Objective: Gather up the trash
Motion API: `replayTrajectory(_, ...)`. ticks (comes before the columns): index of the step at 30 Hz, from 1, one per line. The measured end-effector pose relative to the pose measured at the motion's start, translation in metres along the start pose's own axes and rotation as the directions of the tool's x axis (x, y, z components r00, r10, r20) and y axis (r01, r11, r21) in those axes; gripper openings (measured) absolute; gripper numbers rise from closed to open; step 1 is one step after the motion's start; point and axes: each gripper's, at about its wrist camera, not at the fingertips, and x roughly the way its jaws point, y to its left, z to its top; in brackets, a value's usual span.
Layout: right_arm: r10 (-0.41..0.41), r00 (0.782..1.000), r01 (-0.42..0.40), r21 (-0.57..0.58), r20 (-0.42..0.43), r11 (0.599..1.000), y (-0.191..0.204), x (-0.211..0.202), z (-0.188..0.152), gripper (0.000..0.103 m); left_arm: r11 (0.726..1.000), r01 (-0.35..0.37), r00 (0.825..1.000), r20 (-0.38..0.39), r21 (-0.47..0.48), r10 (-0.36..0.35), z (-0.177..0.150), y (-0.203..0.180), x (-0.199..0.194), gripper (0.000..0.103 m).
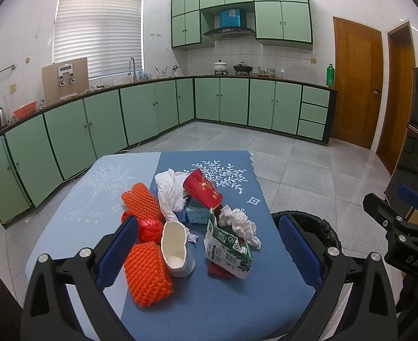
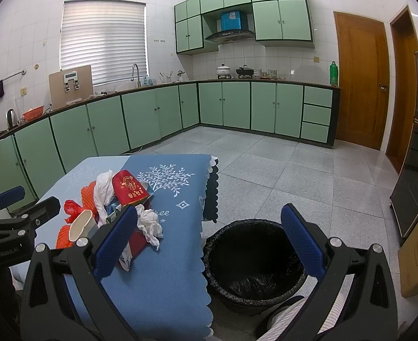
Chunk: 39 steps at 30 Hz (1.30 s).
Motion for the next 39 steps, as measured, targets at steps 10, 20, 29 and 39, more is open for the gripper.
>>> replayTrajectory(10,0.000,1.000,0.000,0.000,0.001,1.000,-0.0001,0.0002,-0.0001,0.098,1.000,0.001,1.000,0.000,0.000,-0.001,-0.0001,0.0003,0.0000,0.097)
replayTrajectory(20,0.000,1.000,0.000,0.002,0.002,1.000,0.0003,0.0022,-0.0018,0.098,1.000,0.001,1.000,0.000,-0.001,-0.001,-0.0001,0.0004,0.0001,0.097)
replayTrajectory(29,0.001,1.000,-0.001,0.002,0.003,1.000,0.0002,0.0019,-0.0016,0.098,1.000,0.001,1.000,0.000,-0.001,-0.001,-0.0002,0.0004,0.0002,0.097)
replayTrajectory(39,0.001,1.000,-0.001,0.003,0.003,1.000,0.0003,0.0021,-0.0018,0.098,1.000,0.001,1.000,-0.001,-0.001,-0.001,0.0000,0.0004,0.0003,0.097)
